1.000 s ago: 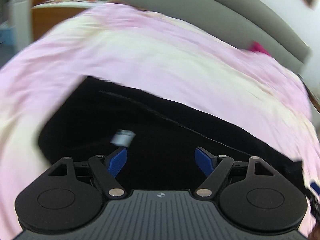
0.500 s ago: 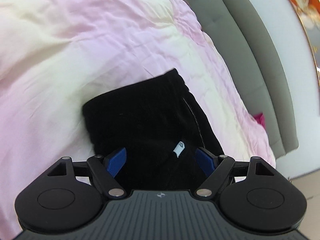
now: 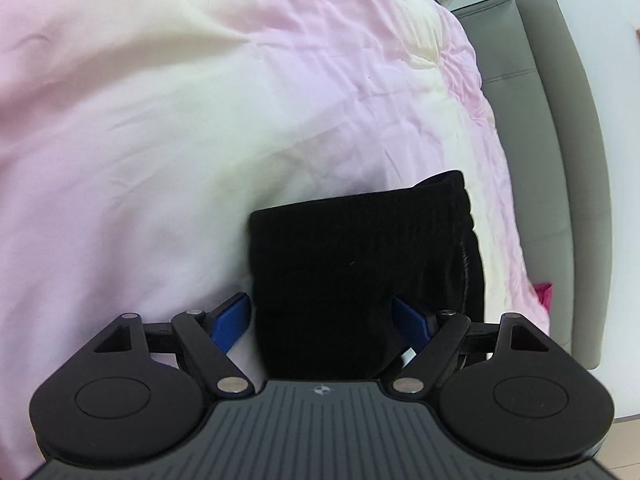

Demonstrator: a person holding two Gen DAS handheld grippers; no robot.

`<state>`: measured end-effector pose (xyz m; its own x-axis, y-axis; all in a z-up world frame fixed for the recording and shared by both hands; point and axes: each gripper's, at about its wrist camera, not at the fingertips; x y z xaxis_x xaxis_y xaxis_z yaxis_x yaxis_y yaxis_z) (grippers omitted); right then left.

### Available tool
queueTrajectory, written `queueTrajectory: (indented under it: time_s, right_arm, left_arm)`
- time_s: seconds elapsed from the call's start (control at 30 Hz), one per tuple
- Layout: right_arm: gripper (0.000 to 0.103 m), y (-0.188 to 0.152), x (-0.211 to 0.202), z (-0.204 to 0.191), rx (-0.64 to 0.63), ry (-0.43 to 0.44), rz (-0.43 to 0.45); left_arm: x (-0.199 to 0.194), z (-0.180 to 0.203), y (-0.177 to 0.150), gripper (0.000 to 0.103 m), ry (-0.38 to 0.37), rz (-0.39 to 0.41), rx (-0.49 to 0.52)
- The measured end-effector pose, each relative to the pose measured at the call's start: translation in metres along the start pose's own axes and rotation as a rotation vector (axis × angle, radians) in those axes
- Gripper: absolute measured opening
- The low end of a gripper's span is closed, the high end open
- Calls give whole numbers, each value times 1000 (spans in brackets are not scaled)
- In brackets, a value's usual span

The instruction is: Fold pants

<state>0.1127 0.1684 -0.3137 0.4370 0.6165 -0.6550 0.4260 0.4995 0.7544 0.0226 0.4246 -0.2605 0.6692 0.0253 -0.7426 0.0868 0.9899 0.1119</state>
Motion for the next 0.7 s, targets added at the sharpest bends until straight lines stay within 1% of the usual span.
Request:
queueTrajectory:
  time_s: [0.03,0.1,0.2,0.23,0.27,0.3,0.33,0.37,0.4,0.43,0.5,0.57,0.7]
  right_arm:
    - [57,-3,0,0,12,-1,12]
    - [57,-8,0,1,46,4,30]
    - [60,-11,-1,6,72,19,37]
    - [61,-12,-2,9,83,28,38]
    - [61,-13,-3,13,95,40,39]
    - [61,-13,-4,16,110,54,41]
    - [61,-14,-4,18,119,63,42]
    - [61,-14,-5,20,125,68,44]
    - [61,-14,-5,20,129,71,44]
    - [61,-16,-8,19,131,71,45]
    - [61,-18,-11,19,138,71,49]
    - [61,-18,-12,19,150,75,49]
    - [60,-17,-23,29,200,99,51]
  left_arm:
    - [4,3,0,99,-1,2,-1]
    - [12,8,-2,102,9,34,0]
    - [19,11,-6,102,-2,67,-5]
    - [19,11,-6,101,-10,70,3]
    - [16,11,-7,96,-19,73,13]
    - [13,11,-8,80,-27,83,15]
    - [9,10,-9,61,-38,94,15]
    - [5,10,-10,54,-54,105,21]
    - [-1,13,-12,47,-70,120,48]
    - [-6,20,-15,44,-71,143,100]
    - [-18,38,-25,41,-57,202,231]
    - [-31,60,-38,41,-56,268,381]
    - [-54,97,-74,40,-93,383,655]
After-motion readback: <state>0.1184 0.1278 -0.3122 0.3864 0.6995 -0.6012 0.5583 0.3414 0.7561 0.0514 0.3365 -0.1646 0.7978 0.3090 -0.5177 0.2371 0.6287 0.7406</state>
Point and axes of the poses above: each gripper's, at about its wrist camera, not at the fingertips, and x roughly the way its jaws point, z to its right, y to its top, and after that the axes turned 7 degrees about y, right-handed
